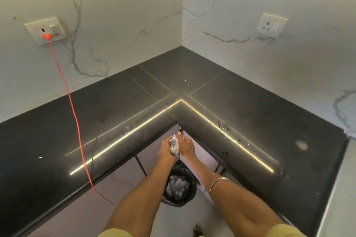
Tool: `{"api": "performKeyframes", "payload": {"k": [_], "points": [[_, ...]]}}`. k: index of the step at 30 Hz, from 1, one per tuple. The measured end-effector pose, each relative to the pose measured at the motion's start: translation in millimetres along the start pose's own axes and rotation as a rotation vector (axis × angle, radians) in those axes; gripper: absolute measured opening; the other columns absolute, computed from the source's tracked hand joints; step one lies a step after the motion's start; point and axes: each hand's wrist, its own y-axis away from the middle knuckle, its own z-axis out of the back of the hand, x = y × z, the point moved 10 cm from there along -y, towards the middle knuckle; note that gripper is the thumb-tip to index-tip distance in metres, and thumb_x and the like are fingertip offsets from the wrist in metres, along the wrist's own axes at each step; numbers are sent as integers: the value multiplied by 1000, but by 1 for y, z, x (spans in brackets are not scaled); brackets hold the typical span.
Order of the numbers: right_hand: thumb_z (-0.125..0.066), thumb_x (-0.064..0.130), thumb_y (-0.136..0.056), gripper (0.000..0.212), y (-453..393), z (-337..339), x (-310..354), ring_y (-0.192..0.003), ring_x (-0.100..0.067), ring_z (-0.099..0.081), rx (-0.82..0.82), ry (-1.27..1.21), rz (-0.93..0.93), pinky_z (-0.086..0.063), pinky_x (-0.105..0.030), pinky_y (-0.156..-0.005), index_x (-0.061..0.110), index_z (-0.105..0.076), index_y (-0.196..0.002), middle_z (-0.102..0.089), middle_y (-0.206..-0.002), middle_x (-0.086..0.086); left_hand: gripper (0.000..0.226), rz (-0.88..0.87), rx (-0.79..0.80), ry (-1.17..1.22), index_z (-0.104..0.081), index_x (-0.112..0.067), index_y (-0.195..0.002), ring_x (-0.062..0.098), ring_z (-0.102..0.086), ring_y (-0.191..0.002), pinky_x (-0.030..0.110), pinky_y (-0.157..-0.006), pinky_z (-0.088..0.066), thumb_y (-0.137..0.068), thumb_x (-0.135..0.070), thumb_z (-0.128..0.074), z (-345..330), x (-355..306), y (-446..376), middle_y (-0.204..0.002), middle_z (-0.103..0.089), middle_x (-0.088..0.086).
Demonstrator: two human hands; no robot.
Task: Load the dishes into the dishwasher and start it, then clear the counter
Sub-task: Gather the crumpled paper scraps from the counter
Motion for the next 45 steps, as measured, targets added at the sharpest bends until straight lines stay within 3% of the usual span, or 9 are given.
{"api": "performKeyframes", "payload": {"k": [6, 10, 13, 16, 21, 27, 34, 38, 45], "points": [[-34, 55, -98, 62, 18, -2, -20, -100, -28, -66, -83, 51, -86, -53, -44, -94, 8, -73, -107, -72, -108, -14, 46, 72, -19, -73, -50, -10, -140, 27, -50, -132, 37, -103, -44, -98, -29, -50, 29, 23, -20, -143, -49, 14], [-33, 55, -99, 63, 31, -5, -32, -103, -30, -64, -64, 62, -139, -50, -42, -95, 7, -72, -108, -70, -110, -14, 16, 27, 31, -166, -62, -8, -83, 19, -65, -59, 30, -57, -54, -85, -24, -63, 41, 25, -36, -86, -61, 12], [-35, 57, -97, 61, 30, -13, -54, -103, -31, -64, -42, -7, -202, -50, -45, -97, 8, -71, -108, -69, -111, -15, 48, 42, 9, -202, -63, -4, -106, 24, -66, -65, 32, -53, -55, -64, -25, -74, 58, 30, -47, -86, -64, 12], [-38, 52, -95, 49, 23, -21, -83, -98, -30, -66, -28, -118, -265, -52, -49, -95, 13, -69, -93, -71, -104, -14, 38, 58, -24, -164, -63, -4, -109, 26, -67, -69, 33, -52, -56, -76, -20, -71, 72, 42, -60, -89, -66, 13], [-47, 49, -94, 44, -15, -43, -159, -92, -31, -68, -9, -142, -365, -56, -46, -88, 12, -70, -91, -72, -100, -14, 18, 77, -31, -134, -68, -4, -88, 23, -68, -59, 32, -57, -54, -88, -22, -63, 100, 77, -105, -74, -69, 10], [-50, 53, -92, 51, -68, -76, -298, -105, -32, -65, -83, -178, -460, -53, -45, -95, 9, -68, -110, -68, -116, -11, 63, 87, -199, -267, -67, -5, -121, 33, -69, -99, 47, -87, -57, -67, -38, -71, 199, 156, -245, -117, -69, 16], [-44, 48, -100, 48, -130, -122, -441, -115, -32, -59, -24, -216, -496, -51, -50, -98, 13, -54, -130, -61, -122, -9, 52, 108, -129, -298, -62, -19, -121, 26, -62, -108, 37, -85, -54, -85, -56, -63, 256, 226, -334, -120, -65, 10], [-42, 43, -103, 45, -173, -144, -495, -104, -25, -62, 10, -185, -518, -56, -23, -66, 10, -56, -128, -63, -120, -10, 98, 52, -141, -329, -62, -22, -129, 28, -60, -119, 48, -103, -46, -45, -69, -80, 288, 245, -435, -127, -65, 4], [-36, 44, -104, 47, -224, -162, -545, -103, -10, -54, 87, 89, -353, -42, -20, -85, 10, -57, -128, -58, -112, 4, 81, 36, -191, -234, -46, -22, -143, 25, -45, -132, 48, -114, -32, -80, -72, -46, 281, 244, -445, -140, -50, -3]]}}
